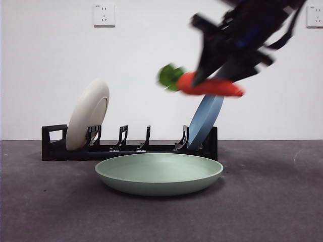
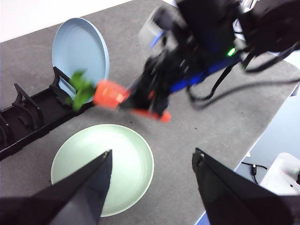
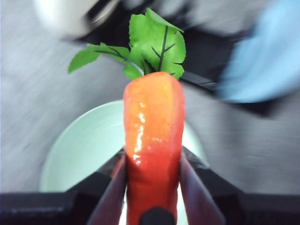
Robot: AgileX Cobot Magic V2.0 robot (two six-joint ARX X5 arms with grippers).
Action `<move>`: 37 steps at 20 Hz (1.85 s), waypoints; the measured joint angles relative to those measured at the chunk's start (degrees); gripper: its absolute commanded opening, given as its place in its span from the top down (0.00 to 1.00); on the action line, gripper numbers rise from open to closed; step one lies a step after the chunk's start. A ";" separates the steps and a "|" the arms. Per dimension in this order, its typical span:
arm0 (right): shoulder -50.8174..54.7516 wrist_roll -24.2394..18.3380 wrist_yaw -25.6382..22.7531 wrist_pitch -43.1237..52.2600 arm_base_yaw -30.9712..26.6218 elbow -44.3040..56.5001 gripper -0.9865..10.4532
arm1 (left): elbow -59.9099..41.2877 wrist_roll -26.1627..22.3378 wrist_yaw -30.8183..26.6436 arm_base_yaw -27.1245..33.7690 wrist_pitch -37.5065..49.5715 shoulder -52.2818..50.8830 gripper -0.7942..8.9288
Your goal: Take the green plate from the plate rack,put the plate on the table,take the carrot from the table,put the carrot in the plate
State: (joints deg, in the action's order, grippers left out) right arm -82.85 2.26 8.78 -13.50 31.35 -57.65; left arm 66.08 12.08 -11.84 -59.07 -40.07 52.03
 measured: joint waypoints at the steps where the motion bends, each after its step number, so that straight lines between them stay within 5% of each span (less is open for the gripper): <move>1: -2.27 0.13 0.00 1.38 1.66 0.00 0.92 | 0.00 -0.02 0.00 0.00 -0.09 0.00 0.62; 13: -22.80 1.84 0.02 13.64 7.63 -0.11 0.91 | 0.00 0.00 0.00 0.00 -2.36 0.00 0.62; 18: -22.62 2.54 0.02 12.72 7.63 -0.22 0.51 | 0.00 0.00 0.00 0.00 -2.97 0.00 0.62; 25: -8.50 2.99 0.00 -0.02 7.63 -0.17 0.47 | 0.00 -0.02 0.00 0.00 -6.12 0.00 0.62; 32: 17.31 3.02 0.22 -31.12 7.63 -0.17 0.48 | 0.00 -0.02 0.04 0.00 -11.91 0.00 0.63; 37: 27.80 3.02 1.27 -43.50 7.63 -0.17 0.48 | 0.00 -0.02 0.87 0.00 -13.90 0.00 0.63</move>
State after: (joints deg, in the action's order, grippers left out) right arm -55.05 5.28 10.04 -56.99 38.98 -57.82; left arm 66.08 12.05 -10.96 -59.07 -53.98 52.03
